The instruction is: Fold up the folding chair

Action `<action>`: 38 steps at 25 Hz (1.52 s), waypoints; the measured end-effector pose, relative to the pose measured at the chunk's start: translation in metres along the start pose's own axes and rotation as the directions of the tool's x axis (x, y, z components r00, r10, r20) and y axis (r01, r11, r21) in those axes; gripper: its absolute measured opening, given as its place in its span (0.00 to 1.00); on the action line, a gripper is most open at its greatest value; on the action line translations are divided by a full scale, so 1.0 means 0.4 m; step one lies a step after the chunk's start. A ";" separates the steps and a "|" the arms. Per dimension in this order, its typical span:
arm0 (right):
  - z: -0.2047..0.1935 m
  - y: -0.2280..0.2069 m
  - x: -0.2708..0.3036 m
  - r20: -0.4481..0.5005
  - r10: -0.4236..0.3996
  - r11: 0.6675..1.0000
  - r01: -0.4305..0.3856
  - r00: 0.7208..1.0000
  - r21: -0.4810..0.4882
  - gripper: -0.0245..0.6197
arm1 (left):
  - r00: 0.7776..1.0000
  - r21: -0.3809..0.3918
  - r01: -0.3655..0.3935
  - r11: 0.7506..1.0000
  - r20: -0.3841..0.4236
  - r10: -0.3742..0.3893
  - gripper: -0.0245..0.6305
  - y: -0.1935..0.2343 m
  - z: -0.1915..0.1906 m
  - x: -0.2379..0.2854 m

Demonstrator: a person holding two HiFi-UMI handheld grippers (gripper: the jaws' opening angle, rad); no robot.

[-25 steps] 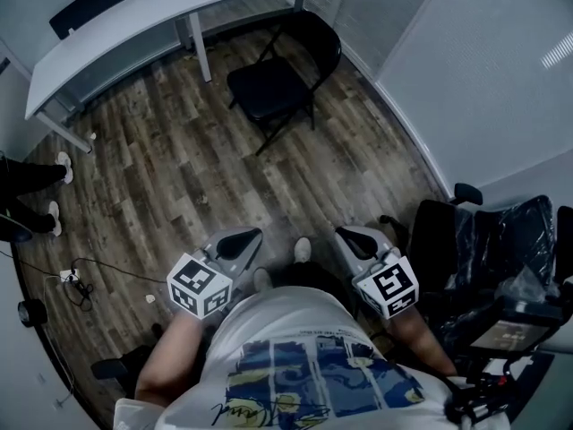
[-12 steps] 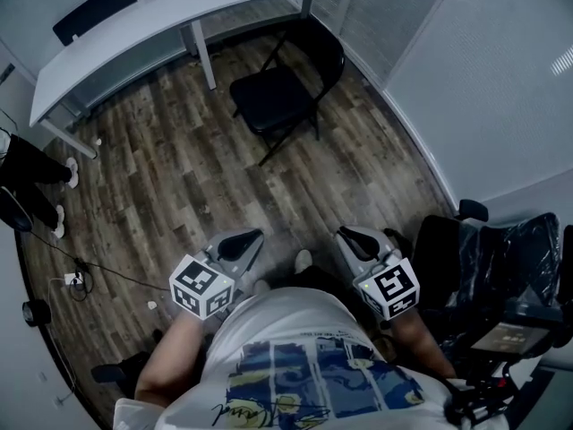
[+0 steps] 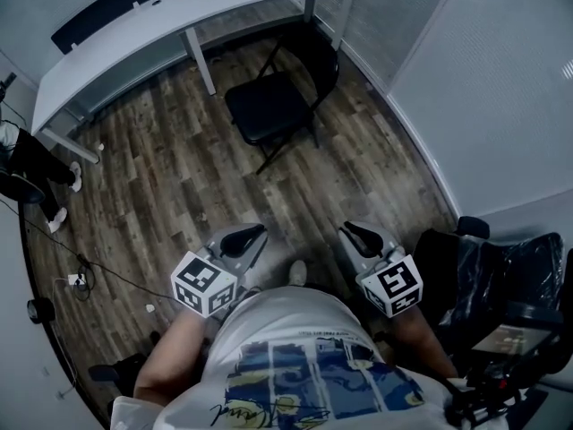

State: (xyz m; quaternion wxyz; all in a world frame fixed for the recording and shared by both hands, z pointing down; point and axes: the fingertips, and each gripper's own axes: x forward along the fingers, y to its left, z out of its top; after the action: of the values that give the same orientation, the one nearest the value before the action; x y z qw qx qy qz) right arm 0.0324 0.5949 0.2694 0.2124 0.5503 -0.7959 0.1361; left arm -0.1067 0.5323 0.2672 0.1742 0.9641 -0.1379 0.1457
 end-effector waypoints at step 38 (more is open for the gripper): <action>-0.093 -0.373 0.053 -0.046 -0.074 0.986 0.080 0.996 0.143 0.18 | 0.999 -0.015 0.003 1.000 -0.048 -0.004 0.09 0.126 0.115 0.413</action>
State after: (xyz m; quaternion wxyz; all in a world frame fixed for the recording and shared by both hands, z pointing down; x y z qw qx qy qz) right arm 0.1721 0.5410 0.3095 0.1930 0.5919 -0.7575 0.1963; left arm 0.0399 0.4342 0.2953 0.1850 0.9592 -0.1331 0.1676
